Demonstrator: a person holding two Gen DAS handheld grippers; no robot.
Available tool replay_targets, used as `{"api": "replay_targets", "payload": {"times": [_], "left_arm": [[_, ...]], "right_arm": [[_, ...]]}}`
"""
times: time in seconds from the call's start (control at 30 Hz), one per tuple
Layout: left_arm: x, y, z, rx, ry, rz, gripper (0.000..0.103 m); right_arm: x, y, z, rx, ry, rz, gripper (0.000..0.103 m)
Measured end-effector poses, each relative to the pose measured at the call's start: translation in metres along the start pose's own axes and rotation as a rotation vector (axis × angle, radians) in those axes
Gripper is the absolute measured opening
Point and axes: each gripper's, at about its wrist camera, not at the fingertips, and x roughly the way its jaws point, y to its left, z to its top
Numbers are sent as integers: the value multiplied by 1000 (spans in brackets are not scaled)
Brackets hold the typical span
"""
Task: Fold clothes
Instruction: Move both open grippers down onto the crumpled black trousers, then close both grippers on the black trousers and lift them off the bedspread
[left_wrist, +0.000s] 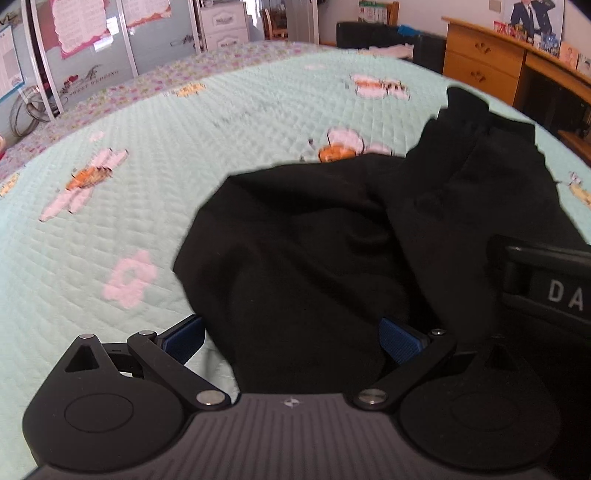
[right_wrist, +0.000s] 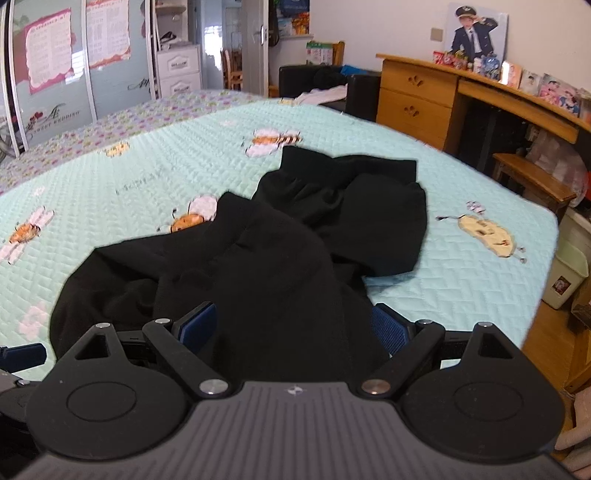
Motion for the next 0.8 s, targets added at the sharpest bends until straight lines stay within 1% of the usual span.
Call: {"api": "replay_targets", "payload": {"times": [0.07, 0.1, 0.13, 0.23, 0.3, 0.43, 0.6, 0.67, 0.73, 0.77, 0.8], "left_arm": [[8, 1, -4, -19, 2, -7, 103], [10, 2, -6, -33, -3, -14, 103], [12, 2, -7, -47, -13, -19, 103], [12, 1, -10, -41, -26, -19, 103], [11, 0, -10, -40, -31, -18, 103], [10, -1, -9, -44, -31, -19, 103], [8, -2, -8, -49, -32, -19, 103], [7, -3, -7, -41, -32, -24, 103], [5, -5, -6, -23, -33, -35, 102], [4, -6, -5, -14, -33, -41, 97], [3, -7, -4, -5, -34, -47, 90]], "right_arm": [[11, 0, -3, -28, 47, -1, 90], [17, 1, -3, -25, 53, 15, 90], [22, 1, -3, -23, 54, 29, 90], [32, -1, -2, -19, 24, 41, 90], [34, 0, -4, -1, 20, 55, 90], [32, 3, -9, 39, 84, 83, 90], [29, 2, -10, 40, 99, 80, 90], [27, 2, -10, 28, 89, 81, 85], [25, 0, -12, 38, 80, 97, 72], [25, 0, -13, 40, 81, 98, 69], [26, 1, -13, 33, 88, 90, 64]]}}
